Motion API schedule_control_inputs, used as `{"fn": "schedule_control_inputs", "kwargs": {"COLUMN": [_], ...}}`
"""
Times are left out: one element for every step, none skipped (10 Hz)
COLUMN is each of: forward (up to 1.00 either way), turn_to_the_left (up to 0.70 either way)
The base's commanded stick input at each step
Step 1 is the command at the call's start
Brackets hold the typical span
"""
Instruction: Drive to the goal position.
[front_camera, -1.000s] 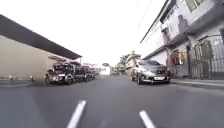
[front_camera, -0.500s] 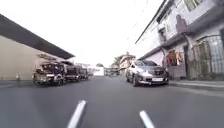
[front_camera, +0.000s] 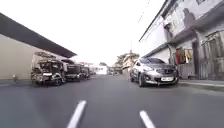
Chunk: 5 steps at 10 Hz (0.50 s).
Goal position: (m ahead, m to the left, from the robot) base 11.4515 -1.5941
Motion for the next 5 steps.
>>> {"fn": "schedule_control_inputs", "kwargs": {"forward": [1.00,1.00,1.00,1.00,1.00], "turn_to_the_left": [0.00,0.00,0.00,0.00,0.00]}}
